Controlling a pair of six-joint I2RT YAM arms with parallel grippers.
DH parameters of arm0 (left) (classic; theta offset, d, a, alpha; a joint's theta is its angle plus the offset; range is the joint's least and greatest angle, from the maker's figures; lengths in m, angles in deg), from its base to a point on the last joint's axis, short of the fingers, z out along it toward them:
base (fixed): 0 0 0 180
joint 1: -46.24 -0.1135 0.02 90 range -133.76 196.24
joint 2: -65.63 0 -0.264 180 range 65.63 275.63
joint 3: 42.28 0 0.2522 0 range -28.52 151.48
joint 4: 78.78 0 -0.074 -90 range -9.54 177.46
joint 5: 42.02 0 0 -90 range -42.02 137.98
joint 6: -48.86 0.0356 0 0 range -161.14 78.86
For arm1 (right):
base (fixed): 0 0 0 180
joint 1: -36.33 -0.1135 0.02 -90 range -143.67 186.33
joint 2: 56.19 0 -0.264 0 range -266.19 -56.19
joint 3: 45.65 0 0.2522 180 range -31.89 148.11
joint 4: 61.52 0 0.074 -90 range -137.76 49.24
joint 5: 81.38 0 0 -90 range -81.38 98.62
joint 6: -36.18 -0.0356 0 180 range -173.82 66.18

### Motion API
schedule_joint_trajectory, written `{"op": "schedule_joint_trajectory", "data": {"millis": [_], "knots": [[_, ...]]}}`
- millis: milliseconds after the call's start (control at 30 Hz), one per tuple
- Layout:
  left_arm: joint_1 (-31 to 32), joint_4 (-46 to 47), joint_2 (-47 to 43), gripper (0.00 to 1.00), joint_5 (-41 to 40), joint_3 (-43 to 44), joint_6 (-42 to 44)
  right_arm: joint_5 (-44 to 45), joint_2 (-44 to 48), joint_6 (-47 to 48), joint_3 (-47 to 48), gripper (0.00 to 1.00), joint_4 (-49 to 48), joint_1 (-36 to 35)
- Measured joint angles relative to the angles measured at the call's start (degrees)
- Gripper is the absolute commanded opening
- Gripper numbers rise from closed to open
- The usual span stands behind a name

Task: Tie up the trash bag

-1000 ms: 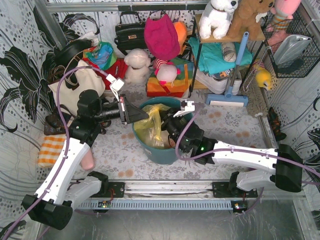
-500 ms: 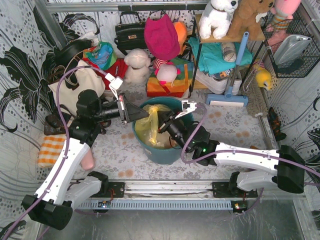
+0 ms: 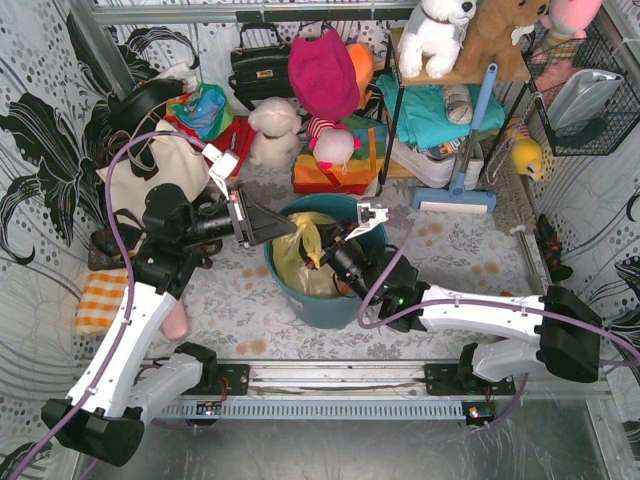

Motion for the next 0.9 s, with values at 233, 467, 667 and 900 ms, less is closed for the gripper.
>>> {"op": "schedule_joint_trajectory", "data": {"millis": [233,467,667,900], "knots": [[0.0,0.0,-0.7,0.03,0.6,-1.7,-0.8,-0.1,-1.2,4.8,-1.2,0.00,-8.8,0.0],[0.0,2.9,-2.5,0.03,1.4,-5.1,-3.8,0.0,-5.0,10.3,-2.0,0.00,-17.7,-0.1],[1.1,8.6,-3.3,0.03,2.7,-8.9,-8.5,0.1,-8.3,14.5,-2.0,0.00,-24.0,-0.2],[4.6,8.4,-3.3,0.09,2.4,-9.2,-8.6,1.2,-10.0,18.0,-2.1,0.00,-29.3,-0.3]]}}
